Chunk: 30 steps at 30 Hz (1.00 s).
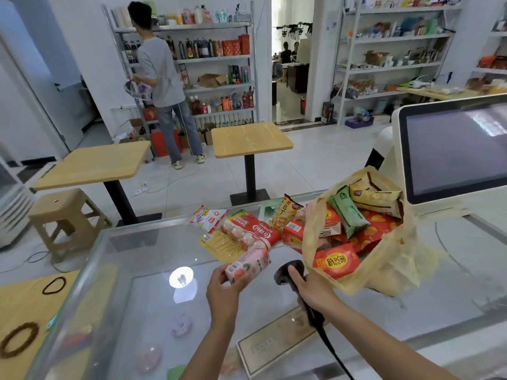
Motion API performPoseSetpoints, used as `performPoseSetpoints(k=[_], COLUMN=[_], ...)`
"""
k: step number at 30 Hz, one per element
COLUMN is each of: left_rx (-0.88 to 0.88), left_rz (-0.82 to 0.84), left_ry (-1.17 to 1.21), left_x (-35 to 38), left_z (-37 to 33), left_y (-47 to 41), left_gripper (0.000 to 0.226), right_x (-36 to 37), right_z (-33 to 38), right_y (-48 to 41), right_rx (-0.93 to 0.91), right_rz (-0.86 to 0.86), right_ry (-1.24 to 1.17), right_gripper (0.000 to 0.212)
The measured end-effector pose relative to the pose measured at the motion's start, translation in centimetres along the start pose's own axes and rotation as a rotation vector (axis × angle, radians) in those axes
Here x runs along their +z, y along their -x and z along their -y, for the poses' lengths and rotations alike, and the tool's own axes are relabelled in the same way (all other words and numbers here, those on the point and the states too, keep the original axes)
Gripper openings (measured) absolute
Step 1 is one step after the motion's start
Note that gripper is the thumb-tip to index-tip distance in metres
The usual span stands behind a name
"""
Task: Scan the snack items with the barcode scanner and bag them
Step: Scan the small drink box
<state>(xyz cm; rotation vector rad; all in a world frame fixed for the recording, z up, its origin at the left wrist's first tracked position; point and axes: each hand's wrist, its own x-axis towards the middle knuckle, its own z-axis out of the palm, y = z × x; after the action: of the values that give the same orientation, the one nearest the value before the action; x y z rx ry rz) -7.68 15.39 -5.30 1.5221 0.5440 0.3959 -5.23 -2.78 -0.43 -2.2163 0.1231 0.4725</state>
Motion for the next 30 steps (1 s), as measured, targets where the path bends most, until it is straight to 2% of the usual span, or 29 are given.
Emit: performPoseSetpoints(k=[3,5,7,9,11,13,14,15,17,20,21,22,23,24,27,30], left_rx=[0.027,0.044,0.075,0.117,0.161,0.161,0.161,0.172,0.261,0.311,0.293,0.269,0.225,0.168,0.007,-0.015], left_rz=[0.022,0.053,0.107,0.186,0.29,0.385,0.439,0.494,0.541,0.404,0.356,0.326,0.304,0.295,0.338,0.303], left_ry=[0.038,0.066,0.118,0.171,0.189,0.173,0.134,0.055,-0.236,-0.857,-1.002,-1.071,-1.041,-0.953,-0.516,-0.217], left_x=[1.4,2.7,4.2,6.0,7.9,9.6,10.4,11.1,12.4,13.7,14.1,14.3,14.5,14.7,15.4,16.4], left_z=[-2.0,-3.9,-5.8,-7.8,-9.5,-10.7,-11.0,-11.2,-10.8,-8.9,-8.2,-7.7,-7.5,-7.6,-9.2,-12.1], left_y=[0.8,1.2,1.7,2.3,2.8,3.0,2.8,2.7,2.1,1.4,1.3,1.3,1.3,1.4,1.7,1.9], left_gripper=[0.036,0.039,0.04,0.041,0.039,0.034,0.032,0.032,0.043,0.067,0.066,0.051,0.031,0.019,0.02,0.02], right_x=[-2.3,-4.5,-6.7,-8.9,-11.3,-13.4,-14.3,-15.2,-16.2,-16.5,-16.5,-16.6,-16.7,-16.7,-16.7,-17.0], right_z=[1.0,1.9,2.7,3.2,3.3,3.0,2.5,1.9,0.5,-1.5,-2.1,-2.5,-2.9,-3.2,-3.3,-2.5], right_y=[1.6,2.4,2.4,1.0,-0.5,-1.4,-1.8,-2.2,-3.2,-4.9,-5.3,-5.7,-6.0,-6.3,-7.0,-7.3], right_rx=[-0.16,-0.26,-0.425,-0.572,-0.551,-0.473,-0.47,-0.471,-0.431,-0.342,-0.308,-0.27,-0.237,-0.204,-0.184,-0.27], right_rz=[0.048,-0.054,-0.246,-0.393,-0.301,-0.137,-0.131,-0.166,-0.296,-0.445,-0.477,-0.5,-0.515,-0.523,-0.532,-0.611], right_ry=[0.476,0.559,0.269,0.061,-0.085,-0.245,-0.28,-0.279,-0.215,-0.008,0.049,0.076,0.079,0.079,0.222,0.359], right_gripper=[0.042,0.041,0.035,0.06,0.076,0.056,0.044,0.038,0.041,0.049,0.048,0.047,0.047,0.047,0.051,0.052])
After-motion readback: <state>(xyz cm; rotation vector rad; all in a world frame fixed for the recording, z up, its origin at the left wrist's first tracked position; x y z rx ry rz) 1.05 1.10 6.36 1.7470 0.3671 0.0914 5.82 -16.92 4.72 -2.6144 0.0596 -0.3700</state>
